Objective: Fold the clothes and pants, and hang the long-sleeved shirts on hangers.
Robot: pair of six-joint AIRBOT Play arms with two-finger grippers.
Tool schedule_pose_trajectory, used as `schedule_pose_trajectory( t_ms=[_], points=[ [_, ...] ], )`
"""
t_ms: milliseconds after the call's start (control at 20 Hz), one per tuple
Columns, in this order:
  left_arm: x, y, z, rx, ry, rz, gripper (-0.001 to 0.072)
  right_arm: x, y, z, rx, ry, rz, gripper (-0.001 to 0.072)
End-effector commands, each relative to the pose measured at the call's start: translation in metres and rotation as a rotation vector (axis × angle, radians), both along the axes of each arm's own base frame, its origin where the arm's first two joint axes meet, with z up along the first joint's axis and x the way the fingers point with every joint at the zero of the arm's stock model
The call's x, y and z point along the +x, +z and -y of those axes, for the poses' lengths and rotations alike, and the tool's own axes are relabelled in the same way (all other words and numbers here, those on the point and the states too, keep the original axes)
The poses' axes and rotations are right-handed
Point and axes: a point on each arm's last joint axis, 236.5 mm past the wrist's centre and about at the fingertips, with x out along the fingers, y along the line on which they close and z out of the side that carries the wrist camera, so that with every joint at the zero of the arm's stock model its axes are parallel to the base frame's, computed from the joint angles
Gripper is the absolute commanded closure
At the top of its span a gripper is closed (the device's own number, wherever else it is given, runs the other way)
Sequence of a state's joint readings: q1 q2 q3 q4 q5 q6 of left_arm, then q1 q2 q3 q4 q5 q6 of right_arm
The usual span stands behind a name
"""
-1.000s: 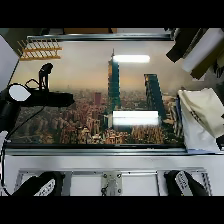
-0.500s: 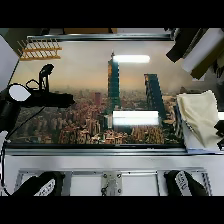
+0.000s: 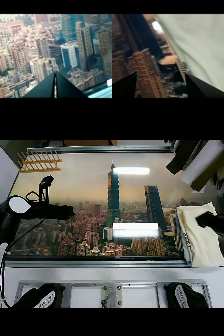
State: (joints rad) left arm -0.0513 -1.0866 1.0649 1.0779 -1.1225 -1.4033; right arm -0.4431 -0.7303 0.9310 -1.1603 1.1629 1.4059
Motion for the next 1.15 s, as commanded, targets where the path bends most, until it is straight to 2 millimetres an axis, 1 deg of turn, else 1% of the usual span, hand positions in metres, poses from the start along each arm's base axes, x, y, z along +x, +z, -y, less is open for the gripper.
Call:
schedule_pose_trajectory(
  t_ms=[0,50,150,200,250,300,350,500,1100],
  points=[
    [0.002,0.001,0.0,0.001,0.003,0.009,0.0701,0.019,0.011,-0.111,0.1,0.348,0.079,0.0078],
    [0.002,0.001,0.0,0.001,0.003,0.009,0.0701,0.02,0.004,-0.133,0.106,0.412,0.061,0.0078],
    [0.001,0.001,0.0,0.0,0.002,0.007,0.0701,0.023,-0.009,-0.166,0.118,0.498,0.035,0.0081],
    [0.001,0.0,0.0,0.0,0.0,0.003,0.0701,0.023,-0.016,-0.177,0.122,0.53,0.017,0.0134],
    [0.0,0.0,0.0,0.0,0.0,0.003,0.0701,0.021,-0.023,-0.187,0.127,0.556,-0.006,0.0315],
    [0.001,0.0,0.0,0.0,0.001,0.004,0.0701,0.02,-0.028,-0.192,0.131,0.571,-0.023,0.0517],
    [0.001,0.0,0.0,0.0,0.001,0.004,0.0701,0.02,-0.032,-0.195,0.133,0.58,-0.035,0.0691],
    [0.001,0.0,0.0,0.0,0.001,0.005,0.0702,0.021,-0.036,-0.196,0.135,0.581,-0.047,0.07],
    [0.001,0.001,0.0,0.0,0.001,0.005,0.0701,0.02,-0.036,-0.196,0.136,0.582,-0.048,0.0699]
  ],
)
